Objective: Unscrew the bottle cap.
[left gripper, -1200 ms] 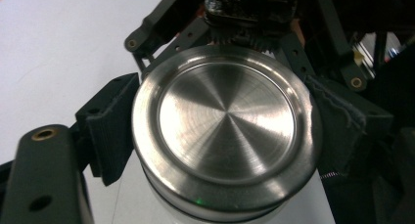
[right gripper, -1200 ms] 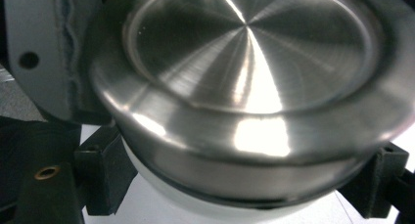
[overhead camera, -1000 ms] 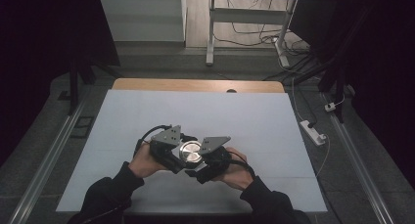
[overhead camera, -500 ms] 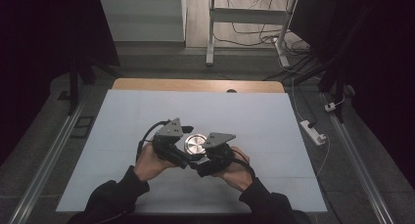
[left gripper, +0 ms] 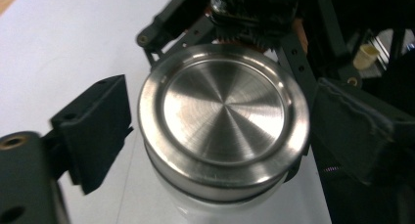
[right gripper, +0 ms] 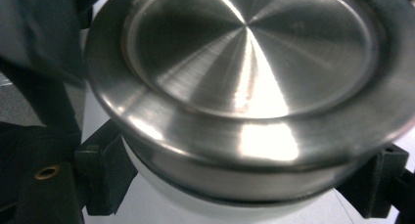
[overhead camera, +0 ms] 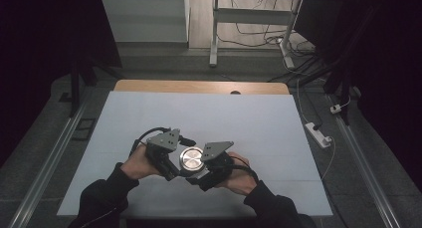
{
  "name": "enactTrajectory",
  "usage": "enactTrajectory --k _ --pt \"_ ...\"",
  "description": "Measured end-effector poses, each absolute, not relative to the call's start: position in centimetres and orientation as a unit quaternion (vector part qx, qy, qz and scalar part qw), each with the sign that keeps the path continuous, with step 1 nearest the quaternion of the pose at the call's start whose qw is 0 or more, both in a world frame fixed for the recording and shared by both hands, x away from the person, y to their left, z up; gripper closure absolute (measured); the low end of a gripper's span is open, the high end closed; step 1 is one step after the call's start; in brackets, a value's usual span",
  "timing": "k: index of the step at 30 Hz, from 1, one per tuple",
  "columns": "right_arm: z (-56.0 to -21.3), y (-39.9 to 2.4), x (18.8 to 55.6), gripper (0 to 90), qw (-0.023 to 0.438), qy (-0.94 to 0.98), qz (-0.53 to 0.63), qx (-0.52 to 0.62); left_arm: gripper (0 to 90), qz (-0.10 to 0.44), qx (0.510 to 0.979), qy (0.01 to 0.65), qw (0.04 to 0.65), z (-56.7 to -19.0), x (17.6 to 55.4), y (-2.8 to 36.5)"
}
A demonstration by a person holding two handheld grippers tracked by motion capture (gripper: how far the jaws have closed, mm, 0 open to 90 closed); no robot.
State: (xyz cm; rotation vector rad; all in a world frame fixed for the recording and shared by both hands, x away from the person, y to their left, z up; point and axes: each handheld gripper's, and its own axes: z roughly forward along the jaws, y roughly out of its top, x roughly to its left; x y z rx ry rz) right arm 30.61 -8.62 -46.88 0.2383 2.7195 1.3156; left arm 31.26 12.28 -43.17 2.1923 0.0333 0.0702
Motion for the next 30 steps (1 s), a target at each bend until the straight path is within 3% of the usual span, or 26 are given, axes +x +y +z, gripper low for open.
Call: enactTrajectory --k 4,9,15,19,21,24,30 --pt "-46.7 -8.6 30.5 15.1 0.056 0.896 0.434 0.074 18.4 0.04 0.888 0.012 0.458 -43.2 31.1 12.3" --pt "-46.5 -8.7 30.7 15.1 0.067 0.894 0.434 0.087 18.7 0.056 0.882 0.042 0.466 -43.2 31.0 12.0" --pt "-46.6 -9.1 31.4 15.1 0.083 0.885 0.431 0.156 19.0 0.097 0.864 0.151 0.47 -43.5 30.8 10.4" --pt "-46.6 -9.2 31.6 15.1 0.101 0.877 0.43 0.188 18.9 0.12 0.853 0.191 0.471 -43.6 30.5 9.7" --pt "-46.6 -9.2 31.6 15.1 0.11 0.876 0.427 0.194 17.6 0.107 0.85 0.193 0.479 -43.5 30.7 9.7" --pt "-46.6 -9.2 31.5 15.1 0.11 0.875 0.43 0.191 8.3 0.085 0.848 0.184 0.489 -43.2 31.1 10.1" --pt "-46.4 -9.4 31.4 15.1 0.099 0.875 0.442 0.17 3.3 0.042 0.851 0.124 0.508 -41.9 31.6 13.0"
